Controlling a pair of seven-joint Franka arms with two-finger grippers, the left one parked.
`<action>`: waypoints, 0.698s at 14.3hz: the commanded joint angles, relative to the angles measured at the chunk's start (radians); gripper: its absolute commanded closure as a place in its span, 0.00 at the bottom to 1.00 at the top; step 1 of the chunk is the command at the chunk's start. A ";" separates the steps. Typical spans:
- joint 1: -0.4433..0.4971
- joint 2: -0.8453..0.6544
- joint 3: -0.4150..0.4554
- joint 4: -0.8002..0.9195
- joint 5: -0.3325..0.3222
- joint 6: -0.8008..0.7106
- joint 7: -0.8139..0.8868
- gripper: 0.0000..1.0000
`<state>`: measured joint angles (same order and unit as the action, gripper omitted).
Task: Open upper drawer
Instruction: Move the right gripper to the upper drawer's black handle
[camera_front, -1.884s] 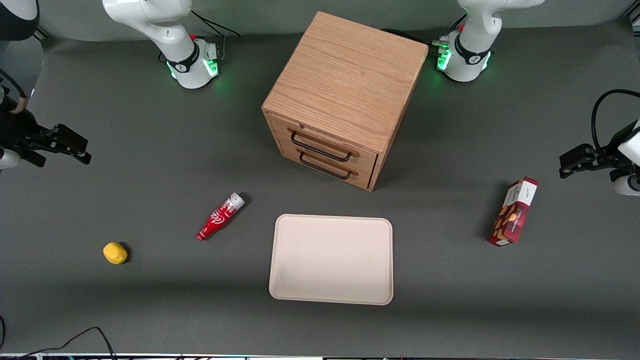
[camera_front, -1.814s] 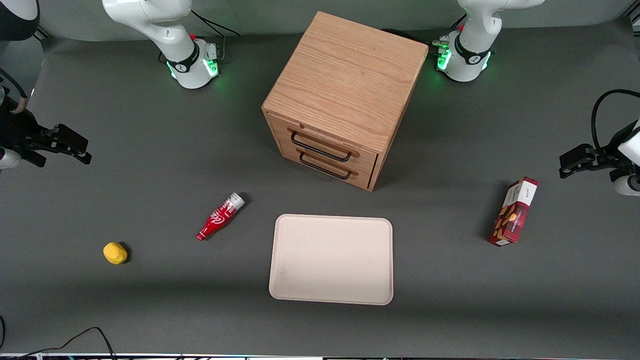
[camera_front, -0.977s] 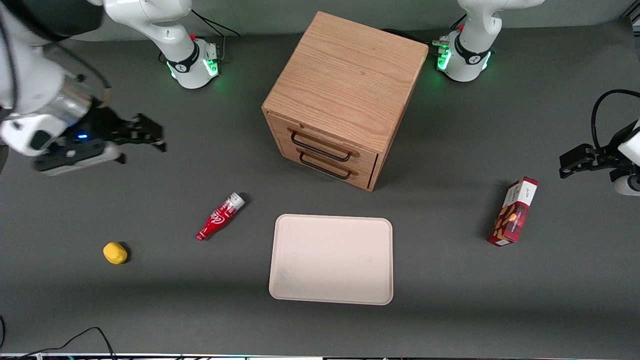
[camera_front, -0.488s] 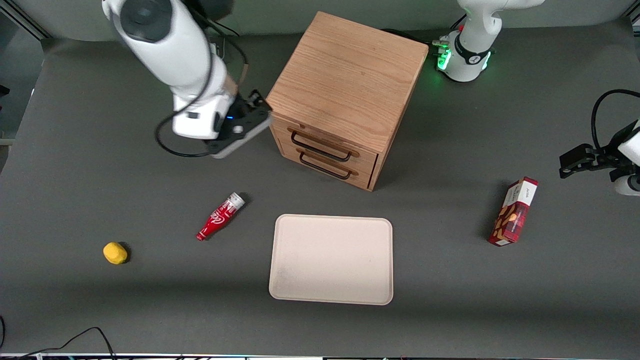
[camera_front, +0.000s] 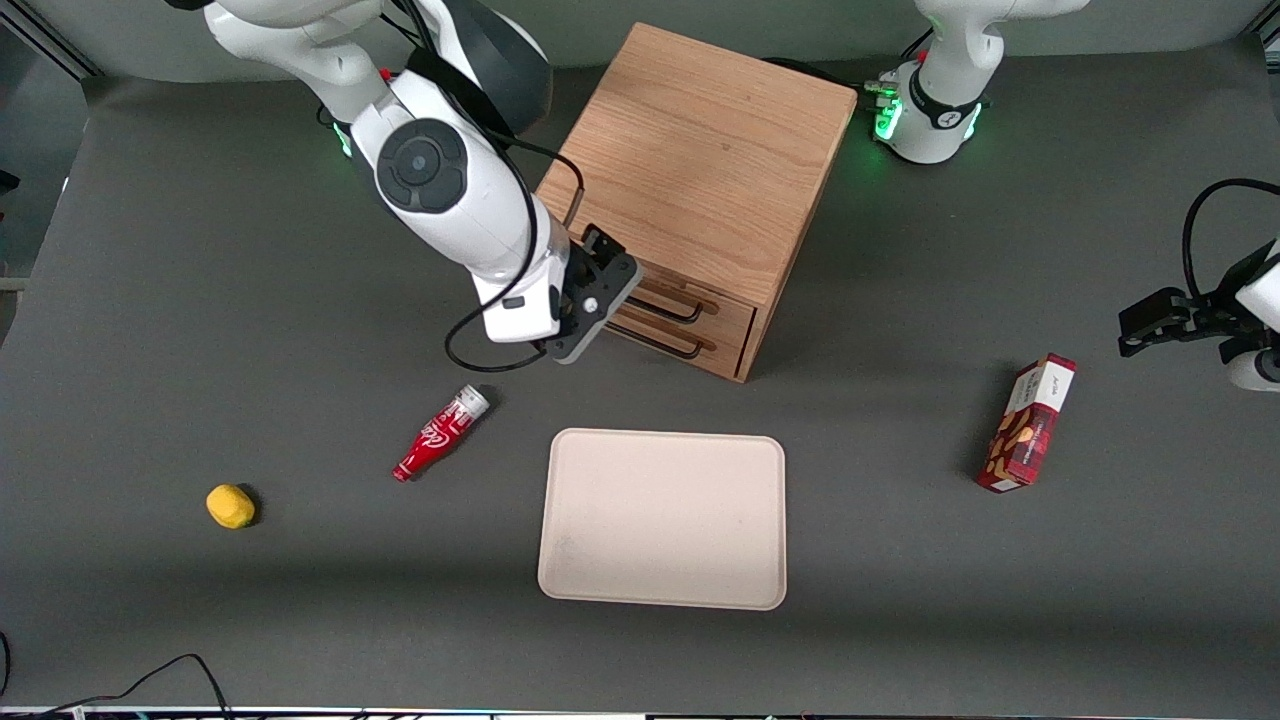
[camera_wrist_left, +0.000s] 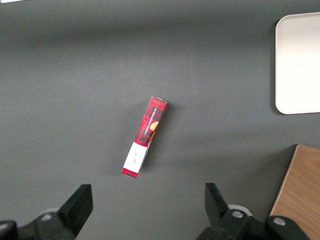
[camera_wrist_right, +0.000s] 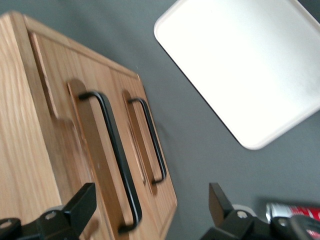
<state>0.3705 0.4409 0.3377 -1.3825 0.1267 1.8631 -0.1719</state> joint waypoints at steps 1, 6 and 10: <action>0.010 0.044 0.003 0.034 0.031 0.034 -0.029 0.00; 0.022 0.078 0.006 -0.013 0.028 0.119 -0.072 0.00; 0.016 0.079 0.040 -0.067 0.031 0.143 -0.084 0.00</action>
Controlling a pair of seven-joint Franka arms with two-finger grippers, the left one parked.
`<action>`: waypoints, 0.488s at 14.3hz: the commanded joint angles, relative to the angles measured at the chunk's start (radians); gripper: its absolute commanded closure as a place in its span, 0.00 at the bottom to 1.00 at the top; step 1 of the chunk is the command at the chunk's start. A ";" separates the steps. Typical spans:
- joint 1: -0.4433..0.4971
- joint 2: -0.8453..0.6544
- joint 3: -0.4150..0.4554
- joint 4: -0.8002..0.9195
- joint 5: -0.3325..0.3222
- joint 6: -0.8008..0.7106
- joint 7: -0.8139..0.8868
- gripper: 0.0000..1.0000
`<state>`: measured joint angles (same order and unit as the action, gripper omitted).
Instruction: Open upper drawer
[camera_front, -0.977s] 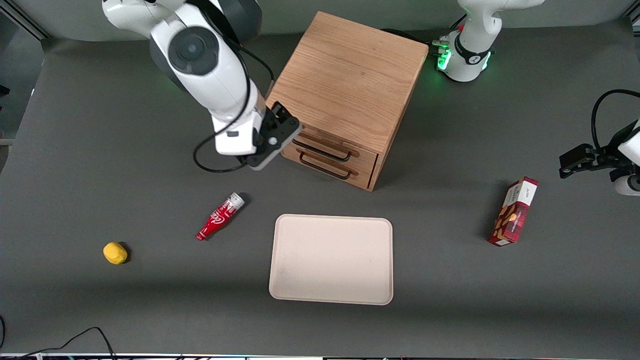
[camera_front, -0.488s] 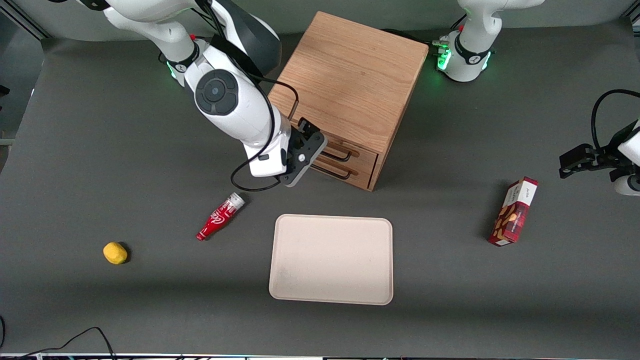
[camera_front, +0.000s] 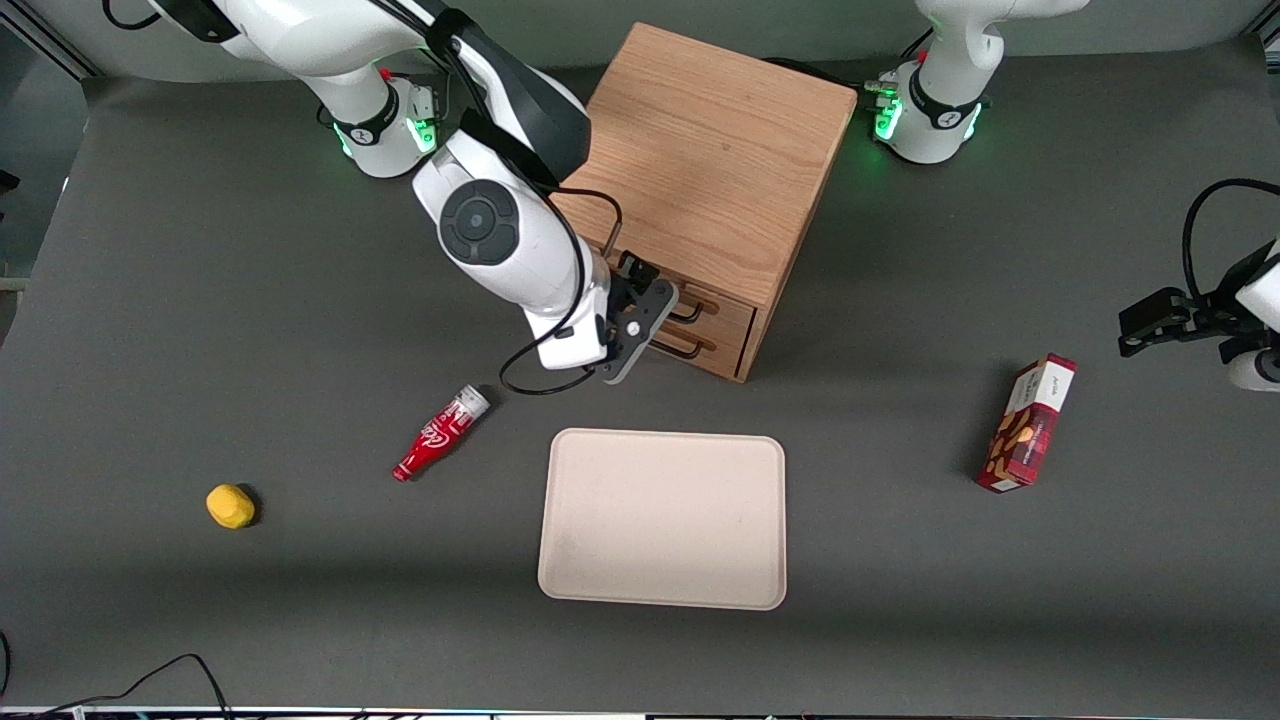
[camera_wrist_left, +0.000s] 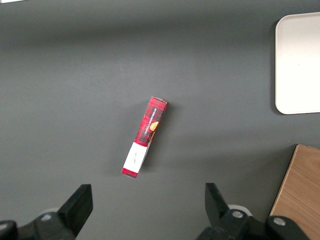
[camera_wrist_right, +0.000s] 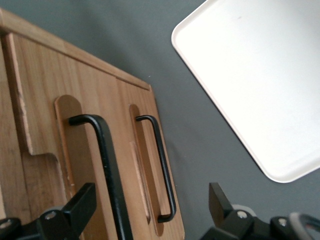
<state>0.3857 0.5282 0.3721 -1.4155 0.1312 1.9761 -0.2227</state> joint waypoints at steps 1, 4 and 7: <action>0.002 -0.008 0.007 -0.051 0.027 0.045 -0.035 0.00; 0.004 0.002 0.005 -0.079 0.019 0.111 -0.049 0.00; -0.011 0.036 -0.007 -0.059 0.012 0.125 -0.110 0.00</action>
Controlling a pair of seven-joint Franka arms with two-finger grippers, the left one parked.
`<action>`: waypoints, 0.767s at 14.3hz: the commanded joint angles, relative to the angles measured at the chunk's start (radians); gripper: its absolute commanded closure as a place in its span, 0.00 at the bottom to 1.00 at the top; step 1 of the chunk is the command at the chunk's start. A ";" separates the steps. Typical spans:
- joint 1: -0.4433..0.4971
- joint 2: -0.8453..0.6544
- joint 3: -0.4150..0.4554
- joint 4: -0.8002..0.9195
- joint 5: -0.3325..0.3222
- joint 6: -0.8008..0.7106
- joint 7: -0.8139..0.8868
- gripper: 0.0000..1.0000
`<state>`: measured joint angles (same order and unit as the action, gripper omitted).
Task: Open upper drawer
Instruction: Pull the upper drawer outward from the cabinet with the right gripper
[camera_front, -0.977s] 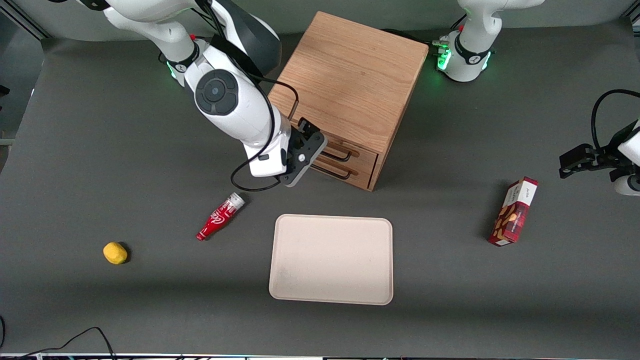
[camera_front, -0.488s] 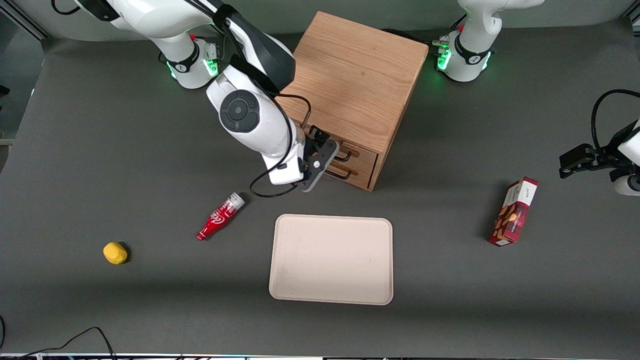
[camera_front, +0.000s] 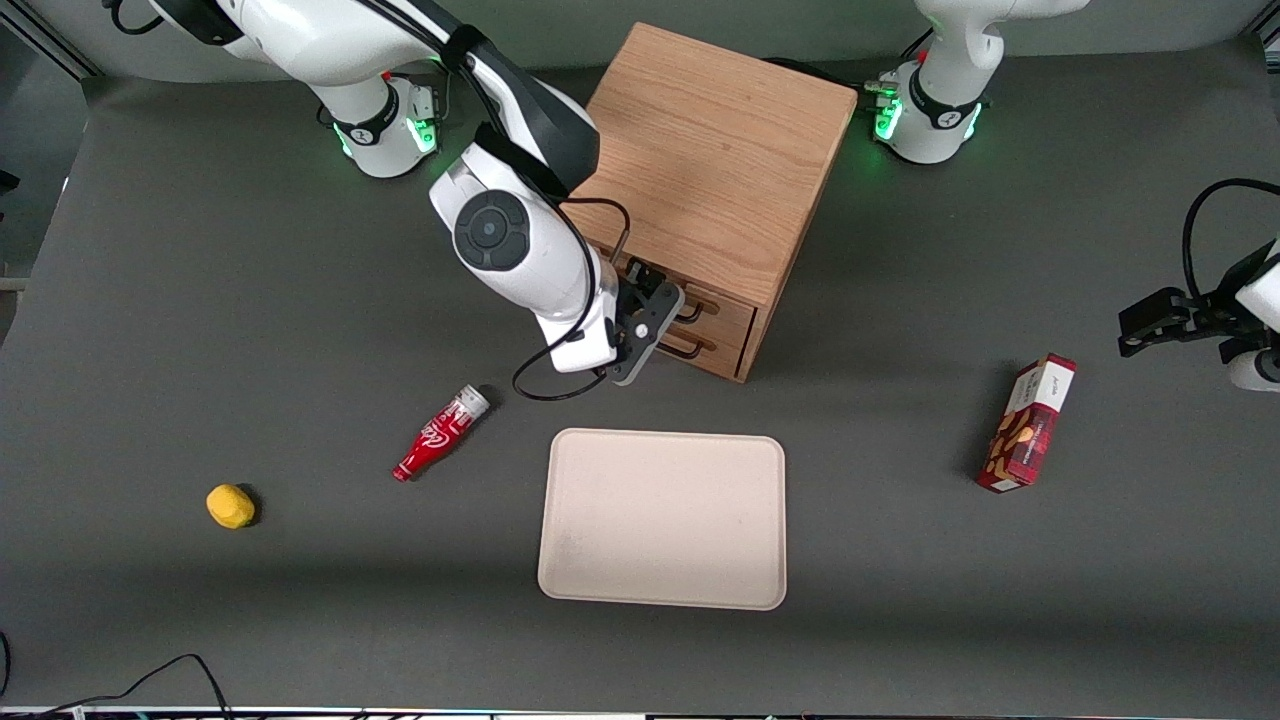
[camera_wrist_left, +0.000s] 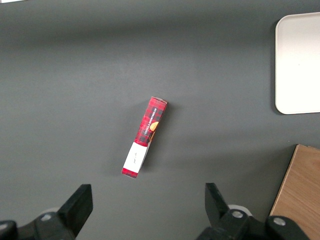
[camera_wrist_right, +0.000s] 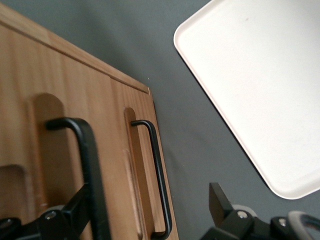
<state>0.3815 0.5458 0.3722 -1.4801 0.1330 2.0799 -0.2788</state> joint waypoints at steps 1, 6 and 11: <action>-0.009 0.029 -0.010 0.033 0.007 0.022 -0.069 0.00; -0.042 0.060 -0.056 0.119 -0.102 0.022 -0.097 0.00; -0.093 0.126 -0.062 0.224 -0.159 0.032 -0.195 0.00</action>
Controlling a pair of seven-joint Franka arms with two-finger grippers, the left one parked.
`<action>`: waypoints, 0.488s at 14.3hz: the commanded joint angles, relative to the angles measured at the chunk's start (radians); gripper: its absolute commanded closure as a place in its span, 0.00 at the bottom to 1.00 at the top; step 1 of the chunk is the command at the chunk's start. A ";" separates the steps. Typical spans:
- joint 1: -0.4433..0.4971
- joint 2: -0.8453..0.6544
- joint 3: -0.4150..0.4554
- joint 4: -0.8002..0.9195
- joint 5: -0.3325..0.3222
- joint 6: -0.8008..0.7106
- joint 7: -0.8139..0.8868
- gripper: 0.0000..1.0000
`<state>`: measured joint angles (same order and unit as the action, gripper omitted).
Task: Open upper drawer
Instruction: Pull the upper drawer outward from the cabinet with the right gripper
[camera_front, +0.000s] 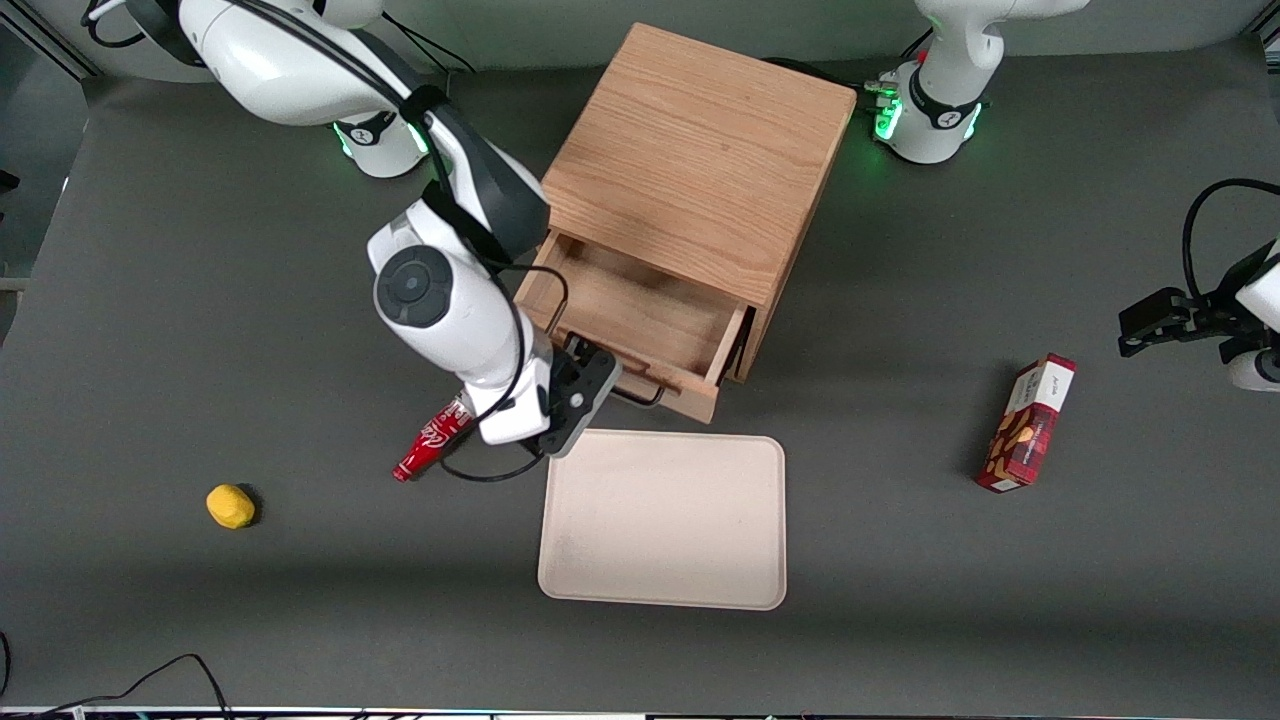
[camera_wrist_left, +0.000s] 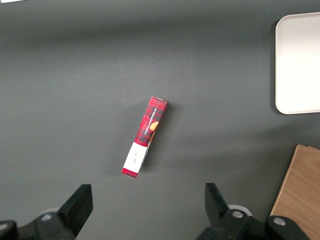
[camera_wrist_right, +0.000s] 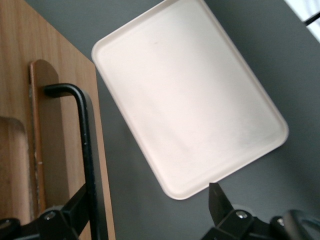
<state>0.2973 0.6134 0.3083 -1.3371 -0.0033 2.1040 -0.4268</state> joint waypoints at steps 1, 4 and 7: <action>-0.020 0.072 -0.006 0.100 -0.029 0.020 -0.058 0.00; -0.052 0.123 -0.012 0.165 -0.030 0.048 -0.086 0.00; -0.069 0.140 -0.012 0.202 -0.030 0.079 -0.086 0.00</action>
<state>0.2325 0.7155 0.2937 -1.2048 -0.0148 2.1596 -0.5017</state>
